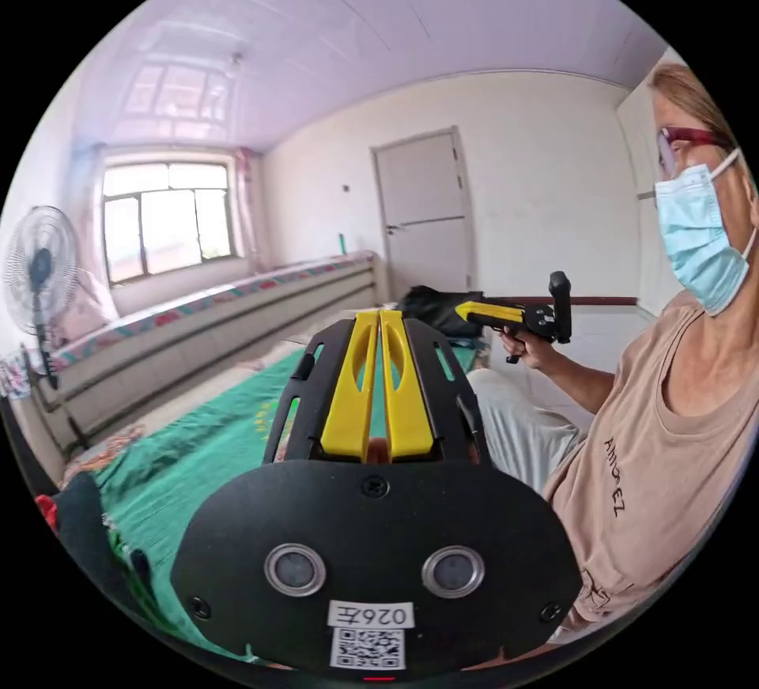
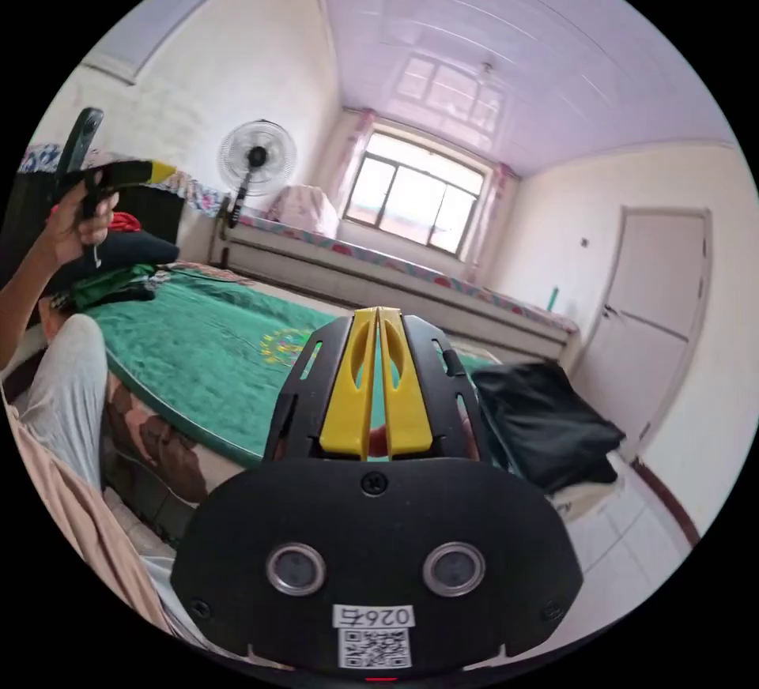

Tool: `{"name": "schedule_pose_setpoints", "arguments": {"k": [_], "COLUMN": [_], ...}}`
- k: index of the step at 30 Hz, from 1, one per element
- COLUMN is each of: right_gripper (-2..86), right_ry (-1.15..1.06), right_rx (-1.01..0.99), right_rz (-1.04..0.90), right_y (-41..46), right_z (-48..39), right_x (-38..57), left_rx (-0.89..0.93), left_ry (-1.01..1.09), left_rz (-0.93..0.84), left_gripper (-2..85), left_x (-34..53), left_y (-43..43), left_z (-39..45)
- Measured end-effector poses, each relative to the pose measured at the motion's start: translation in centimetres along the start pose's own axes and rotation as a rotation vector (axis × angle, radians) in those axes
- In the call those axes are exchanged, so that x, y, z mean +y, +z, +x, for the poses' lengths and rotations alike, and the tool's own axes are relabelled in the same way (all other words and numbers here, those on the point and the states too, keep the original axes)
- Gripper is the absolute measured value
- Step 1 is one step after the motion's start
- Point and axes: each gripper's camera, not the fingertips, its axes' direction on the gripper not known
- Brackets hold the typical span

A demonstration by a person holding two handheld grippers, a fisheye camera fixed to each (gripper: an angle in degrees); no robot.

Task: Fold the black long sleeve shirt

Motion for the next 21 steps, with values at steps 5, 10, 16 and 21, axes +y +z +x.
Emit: {"name": "schedule_pose_setpoints", "arguments": {"k": [5,10,16,21], "right_gripper": [-0.8,0.4,4.4,6.4], "right_ry": [0.273,0.539,0.811,0.859], "right_rx": [0.296,0.44,0.382,0.397], "right_rz": [-0.121,-0.172,-0.218,-0.187], "right_y": [-2.8,-5.4,-6.0,-5.8], "right_z": [12.1,23.1,34.3,39.4], "right_x": [11.8,22.5,34.7,40.4], "left_rx": [0.31,0.49,0.66,0.747], "left_ry": [-0.001,-0.014,-0.062,-0.011], "left_rz": [-0.143,-0.308,-0.453,-0.497], "left_gripper": [4.8,6.7,7.7,11.3], "left_x": [-4.6,-8.9,-14.7,-18.5], "left_y": [24.2,44.5,67.0,79.7], "left_z": [-3.2,-3.5,-0.6,4.6]}}
